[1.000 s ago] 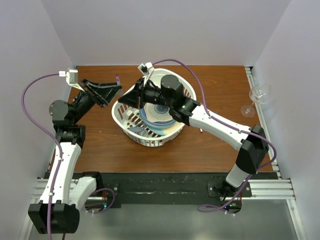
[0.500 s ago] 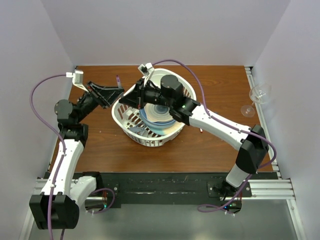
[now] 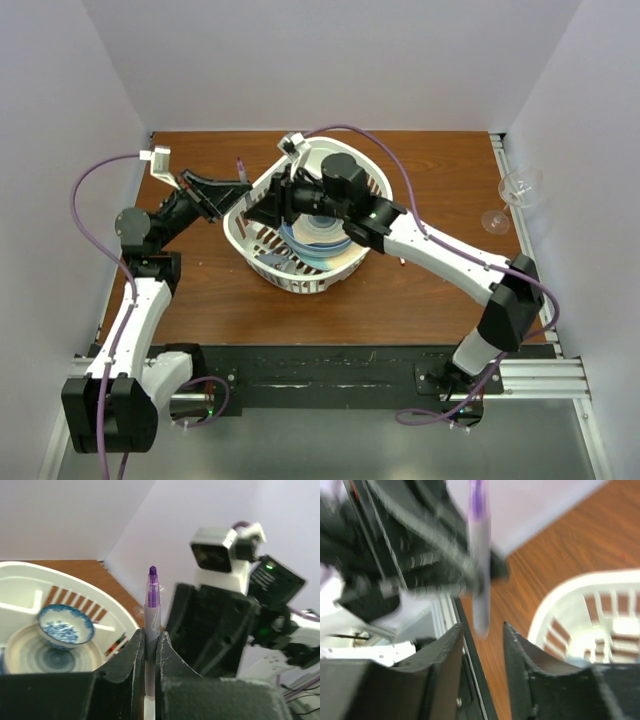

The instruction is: Insert the pens into the pen caps

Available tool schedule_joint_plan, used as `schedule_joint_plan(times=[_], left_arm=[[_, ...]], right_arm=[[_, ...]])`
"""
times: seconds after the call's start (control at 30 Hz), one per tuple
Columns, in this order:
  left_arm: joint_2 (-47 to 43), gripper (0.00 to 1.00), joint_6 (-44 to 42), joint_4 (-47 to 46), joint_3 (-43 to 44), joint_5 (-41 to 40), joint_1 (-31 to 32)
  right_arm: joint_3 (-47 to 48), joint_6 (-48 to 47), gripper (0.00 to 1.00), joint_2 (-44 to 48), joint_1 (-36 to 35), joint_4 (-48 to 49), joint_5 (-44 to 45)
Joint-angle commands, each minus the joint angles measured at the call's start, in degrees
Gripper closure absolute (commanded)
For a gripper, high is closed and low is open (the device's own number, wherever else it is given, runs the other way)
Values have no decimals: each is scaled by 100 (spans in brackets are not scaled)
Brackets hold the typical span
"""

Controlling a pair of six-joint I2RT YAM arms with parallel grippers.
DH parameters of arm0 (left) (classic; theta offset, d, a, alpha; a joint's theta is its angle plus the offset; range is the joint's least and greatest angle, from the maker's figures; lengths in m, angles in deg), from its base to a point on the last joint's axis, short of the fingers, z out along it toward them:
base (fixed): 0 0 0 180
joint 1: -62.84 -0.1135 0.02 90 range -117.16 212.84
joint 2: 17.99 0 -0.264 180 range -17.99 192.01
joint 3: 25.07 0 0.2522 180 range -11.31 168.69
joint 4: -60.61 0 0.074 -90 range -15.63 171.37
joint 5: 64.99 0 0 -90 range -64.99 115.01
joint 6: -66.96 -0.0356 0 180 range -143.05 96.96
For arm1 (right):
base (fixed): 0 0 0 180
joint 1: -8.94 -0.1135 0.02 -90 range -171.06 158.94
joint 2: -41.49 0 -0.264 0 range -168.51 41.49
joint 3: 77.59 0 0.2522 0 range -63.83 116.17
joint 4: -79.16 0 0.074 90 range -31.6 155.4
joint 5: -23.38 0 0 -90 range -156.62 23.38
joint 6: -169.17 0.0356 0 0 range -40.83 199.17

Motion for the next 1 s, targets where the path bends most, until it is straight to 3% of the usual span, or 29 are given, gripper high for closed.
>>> schedule_joint_plan(times=[0.0,0.1,0.23,0.3,0.5,0.63,0.77,0.9,0.97], left_arm=[[392,100,-2053,2754,1364,340,5],[280,100,-3412,4267,1982,-389,5],[-107,100,-3320,3674,1360,-365,5],[-309,100,-3572,3812,1227,-538,5],[-827,100,-4173,3920,875,-1128,66],[-1040,100,-4383,3936,559,-1629,101],[-1276,100,-4857,4208,383,-2331,654],[-1558,100,-5087,4587,461,-3122,761],[-1523,100,-5060,4701,567,-3387,761]], right_arm=[[-501,-462,55,1222,-10,-1555,672],[-336,-787,52,1690,138,-2670,1797],[568,-1227,53,1611,1041,-4059,2746],[702,-1490,52,1593,1280,-4570,3282],[1115,-2123,54,945,2783,-4896,3101],[1456,-2431,55,235,3722,-4887,2375],[2125,-2572,52,-822,4094,-5476,2300],[2372,-2537,51,-1508,4191,-5442,2590],[2530,-2039,53,-1902,4296,-5494,2800]])
